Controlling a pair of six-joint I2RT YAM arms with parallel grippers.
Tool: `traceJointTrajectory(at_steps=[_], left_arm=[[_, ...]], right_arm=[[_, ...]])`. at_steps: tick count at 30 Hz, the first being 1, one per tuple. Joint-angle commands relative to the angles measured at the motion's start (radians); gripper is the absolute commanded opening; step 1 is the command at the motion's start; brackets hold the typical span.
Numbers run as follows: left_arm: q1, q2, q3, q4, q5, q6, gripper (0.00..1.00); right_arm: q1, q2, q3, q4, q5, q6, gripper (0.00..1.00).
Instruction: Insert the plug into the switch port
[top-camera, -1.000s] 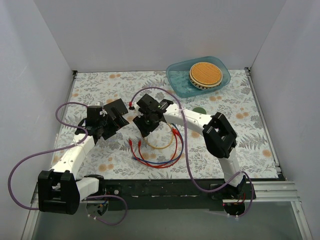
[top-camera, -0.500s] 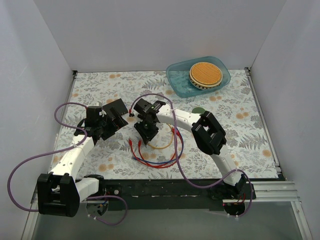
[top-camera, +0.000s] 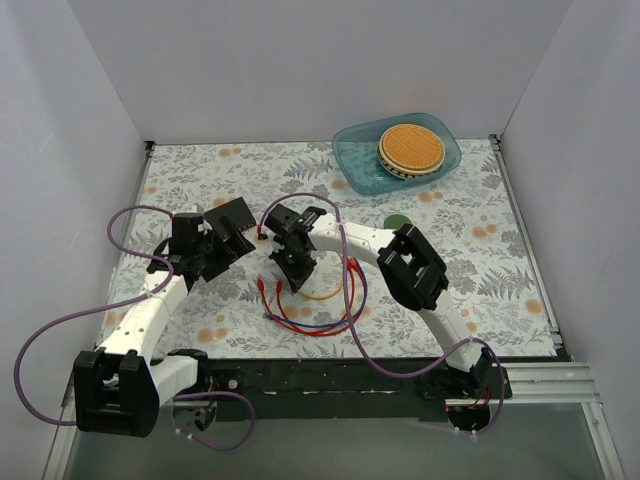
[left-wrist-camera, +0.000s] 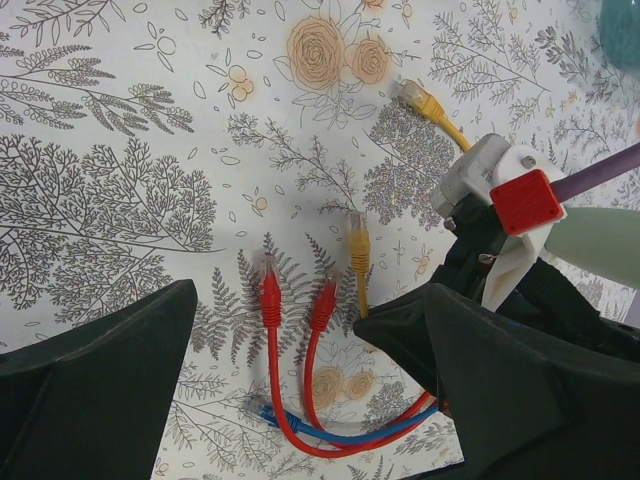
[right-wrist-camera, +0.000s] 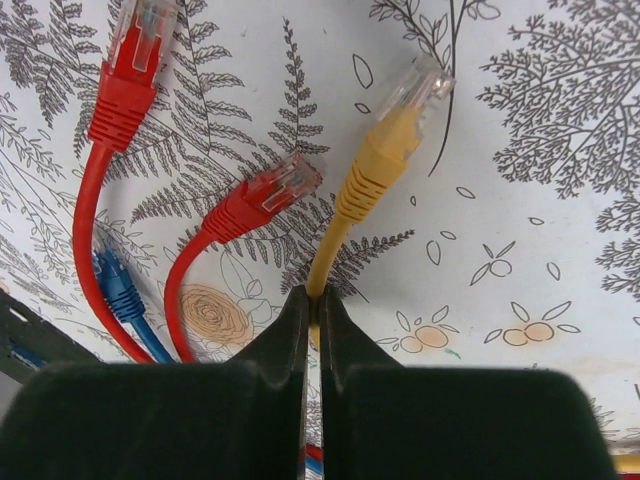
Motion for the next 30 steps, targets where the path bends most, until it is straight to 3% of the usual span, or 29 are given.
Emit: traceJointTrajectory(at_steps=[1, 10, 21, 25, 30], left_arm=[[-0.001, -0.032, 0.036, -0.003, -0.010, 0.015, 0.98], [-0.001, -0.072, 0.036, 0.019, 0.033, 0.038, 0.98], [-0.001, -0.153, 0.039, 0.103, 0.134, 0.053, 0.98], [-0.001, -0.159, 0.030, 0.134, 0.166, 0.042, 0.98], [-0.001, -0.172, 0.005, 0.186, 0.229, 0.033, 0.98]], right_arm=[[0.005, -0.027, -0.017, 0.021, 0.017, 0.003, 0.01], [0.005, -0.129, -0.088, 0.110, 0.044, -0.008, 0.01], [0.002, -0.401, -0.293, 0.307, 0.043, -0.002, 0.01], [0.000, -0.441, -0.306, 0.307, 0.057, -0.019, 0.01], [0.000, -0.513, -0.378, 0.376, -0.081, -0.082, 0.01]])
